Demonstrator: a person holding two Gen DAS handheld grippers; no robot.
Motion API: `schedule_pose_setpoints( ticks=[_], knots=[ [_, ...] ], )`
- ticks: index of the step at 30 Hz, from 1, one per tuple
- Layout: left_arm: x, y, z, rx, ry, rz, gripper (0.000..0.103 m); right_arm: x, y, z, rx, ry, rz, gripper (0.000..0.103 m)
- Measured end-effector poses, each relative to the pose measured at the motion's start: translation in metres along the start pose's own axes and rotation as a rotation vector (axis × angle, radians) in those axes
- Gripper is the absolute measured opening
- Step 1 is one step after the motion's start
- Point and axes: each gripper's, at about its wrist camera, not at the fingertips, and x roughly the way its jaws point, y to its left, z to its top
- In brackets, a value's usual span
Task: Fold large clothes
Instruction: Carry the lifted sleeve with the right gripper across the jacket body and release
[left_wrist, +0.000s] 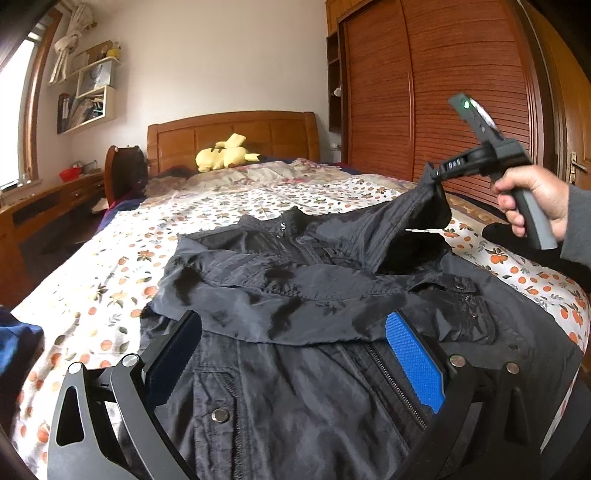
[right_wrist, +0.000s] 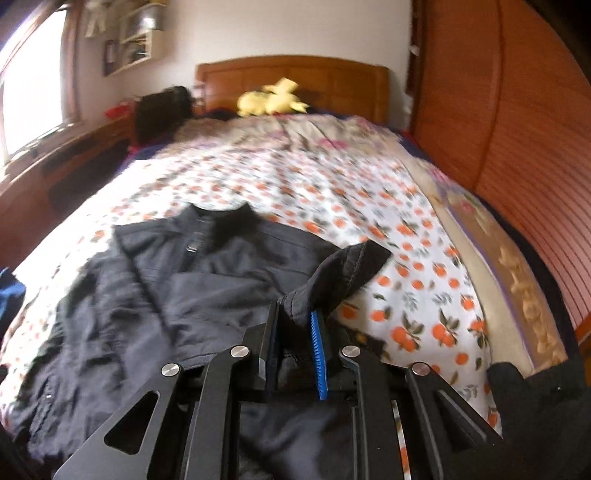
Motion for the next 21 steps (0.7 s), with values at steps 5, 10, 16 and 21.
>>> schedule_pose_setpoints(
  ticks=[5, 10, 16, 21],
  knots=[
    [-0.011, 0.012, 0.002, -0.023, -0.015, 0.015, 0.1, -0.031, 0.039, 0.008, -0.046, -0.067, 0.065, 0.014],
    [-0.019, 0.025, 0.004, -0.057, -0.026, 0.019, 0.1, -0.051, 0.077, 0.008, -0.103, -0.103, 0.136, 0.014],
    [-0.024, 0.032, 0.007, -0.061, -0.034, 0.034, 0.1, -0.062, 0.12, -0.01, -0.178, -0.084, 0.235, 0.014],
    [-0.026, 0.042, 0.009, -0.088, -0.037, 0.044, 0.1, -0.054, 0.136, -0.036, -0.17, -0.019, 0.299, 0.014]
  ],
)
